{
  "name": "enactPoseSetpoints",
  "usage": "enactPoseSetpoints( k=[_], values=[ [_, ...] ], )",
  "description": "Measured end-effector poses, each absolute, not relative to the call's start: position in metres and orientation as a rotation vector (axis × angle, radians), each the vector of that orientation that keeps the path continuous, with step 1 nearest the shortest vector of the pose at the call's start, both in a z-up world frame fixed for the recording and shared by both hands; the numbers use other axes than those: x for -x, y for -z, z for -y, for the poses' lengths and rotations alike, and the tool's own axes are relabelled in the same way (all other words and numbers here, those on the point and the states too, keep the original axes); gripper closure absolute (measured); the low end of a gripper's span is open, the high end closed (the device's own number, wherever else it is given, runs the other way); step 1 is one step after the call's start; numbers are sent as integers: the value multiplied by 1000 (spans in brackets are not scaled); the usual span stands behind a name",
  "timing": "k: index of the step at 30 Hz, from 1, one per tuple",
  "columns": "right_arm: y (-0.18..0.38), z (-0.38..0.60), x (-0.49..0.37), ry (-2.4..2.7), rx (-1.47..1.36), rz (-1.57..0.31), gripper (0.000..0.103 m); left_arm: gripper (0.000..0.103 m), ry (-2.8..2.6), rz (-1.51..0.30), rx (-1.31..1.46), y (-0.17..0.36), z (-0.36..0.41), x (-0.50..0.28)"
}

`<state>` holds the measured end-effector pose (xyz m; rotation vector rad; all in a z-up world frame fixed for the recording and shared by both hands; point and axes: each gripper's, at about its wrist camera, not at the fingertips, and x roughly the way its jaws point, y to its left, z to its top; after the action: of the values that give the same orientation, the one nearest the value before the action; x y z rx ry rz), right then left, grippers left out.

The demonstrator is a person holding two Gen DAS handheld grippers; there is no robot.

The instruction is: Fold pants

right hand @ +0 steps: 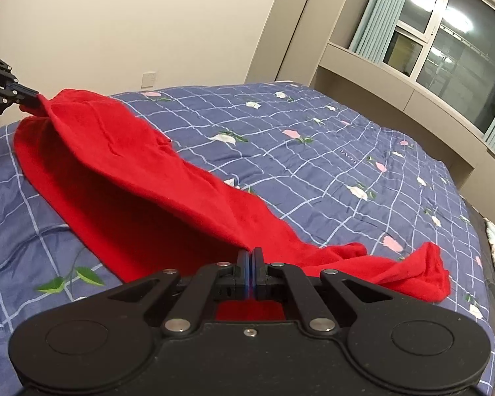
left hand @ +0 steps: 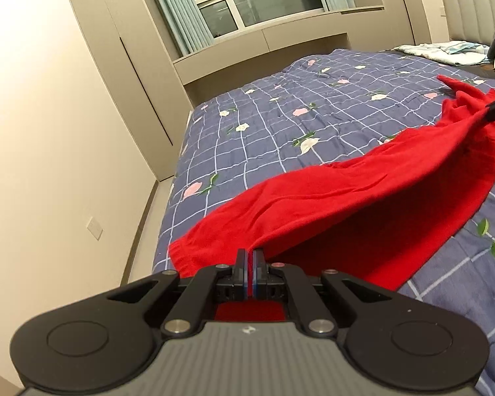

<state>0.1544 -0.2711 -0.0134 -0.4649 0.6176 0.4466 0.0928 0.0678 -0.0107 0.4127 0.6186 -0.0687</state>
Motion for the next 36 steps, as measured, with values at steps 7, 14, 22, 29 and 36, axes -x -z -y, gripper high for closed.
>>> enactPoseSetpoints(
  k=[7,14,22,29,36],
  values=[
    [19,271,-136,-463,480,-647,103,102,115,-690,-499,27,-61,-86],
    [55,268,-141,-450,459,-727,103,102,103,-807,-446,57,-55,-96],
    [65,275,-144,-439,382,-747,77,85,103,-859,-330,53,-60,-95],
    [49,301,-143,-406,251,-713,20,18,156,-875,-113,33,-42,-96],
    [33,351,-151,-321,187,-703,1,0,320,-793,-121,21,33,-115]
  ],
)
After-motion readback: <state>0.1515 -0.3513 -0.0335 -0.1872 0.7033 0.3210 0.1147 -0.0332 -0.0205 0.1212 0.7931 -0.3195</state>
